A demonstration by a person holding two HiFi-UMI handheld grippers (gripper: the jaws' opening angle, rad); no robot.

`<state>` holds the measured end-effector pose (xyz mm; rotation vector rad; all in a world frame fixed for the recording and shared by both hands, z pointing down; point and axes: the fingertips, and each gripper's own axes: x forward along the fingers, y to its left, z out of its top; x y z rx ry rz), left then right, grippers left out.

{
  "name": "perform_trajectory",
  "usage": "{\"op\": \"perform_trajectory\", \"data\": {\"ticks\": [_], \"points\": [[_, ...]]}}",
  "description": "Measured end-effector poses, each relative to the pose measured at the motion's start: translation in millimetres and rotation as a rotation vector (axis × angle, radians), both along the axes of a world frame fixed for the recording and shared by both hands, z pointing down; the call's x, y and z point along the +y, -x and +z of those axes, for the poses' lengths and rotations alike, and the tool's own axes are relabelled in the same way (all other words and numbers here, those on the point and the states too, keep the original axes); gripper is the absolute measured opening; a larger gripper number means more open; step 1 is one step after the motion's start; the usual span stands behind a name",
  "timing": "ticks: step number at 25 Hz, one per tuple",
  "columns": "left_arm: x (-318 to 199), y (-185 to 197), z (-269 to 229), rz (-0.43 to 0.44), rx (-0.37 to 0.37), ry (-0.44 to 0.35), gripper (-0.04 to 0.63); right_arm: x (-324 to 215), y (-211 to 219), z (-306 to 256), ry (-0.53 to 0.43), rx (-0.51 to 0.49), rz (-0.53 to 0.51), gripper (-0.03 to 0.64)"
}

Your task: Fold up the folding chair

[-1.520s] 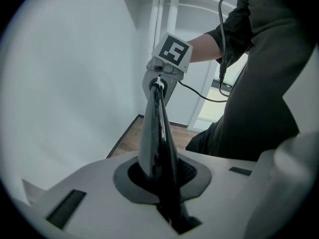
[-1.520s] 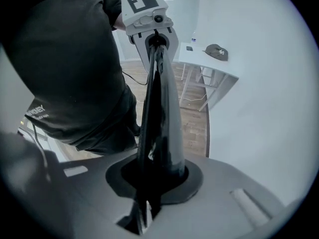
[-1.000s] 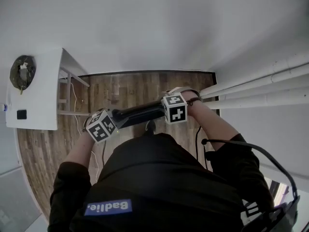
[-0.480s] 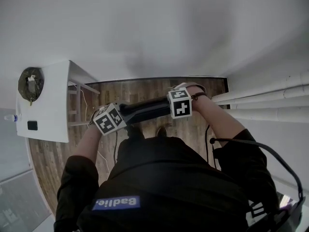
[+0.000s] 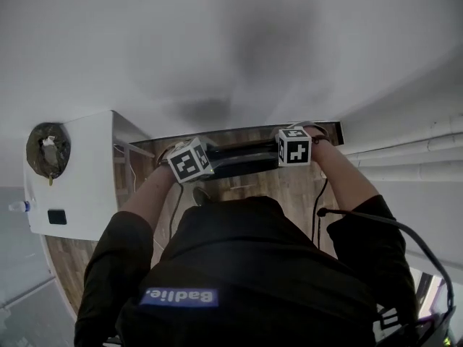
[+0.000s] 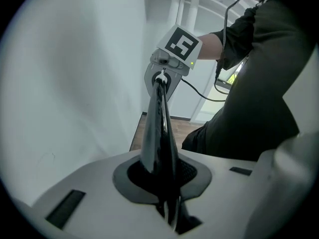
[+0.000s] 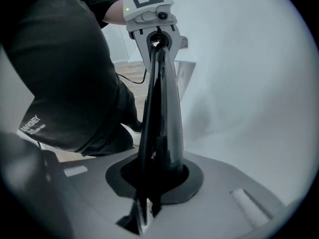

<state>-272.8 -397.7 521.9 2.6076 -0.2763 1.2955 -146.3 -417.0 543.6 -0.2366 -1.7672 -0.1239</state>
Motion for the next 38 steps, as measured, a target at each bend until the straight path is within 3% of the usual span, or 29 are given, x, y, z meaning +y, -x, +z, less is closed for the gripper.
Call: {"op": "perform_trajectory", "data": {"ticks": [7,17,30,35,38], "points": [[-44.9,13.7,3.2,0.054,-0.018,-0.036,0.052,-40.1,13.0,5.4,0.009,-0.003,0.069,0.049],[-96.1,17.1,8.6,0.009,-0.063,-0.031,0.054,-99.1,19.3,8.9,-0.011,-0.023,0.006,0.049],[-138.5,36.5,31.5,0.021,-0.061,-0.004,0.060,-136.6,35.8,23.9,0.016,-0.016,0.038,0.054],[-155.8,40.9,29.3,-0.005,-0.041,-0.017,0.074,-149.2,41.1,24.7,-0.003,-0.032,0.051,0.057],[-171.1,49.5,28.6,-0.082,-0.019,-0.040,0.131,-159.9,45.7,26.4,-0.029,-0.044,0.080,0.088]]}}
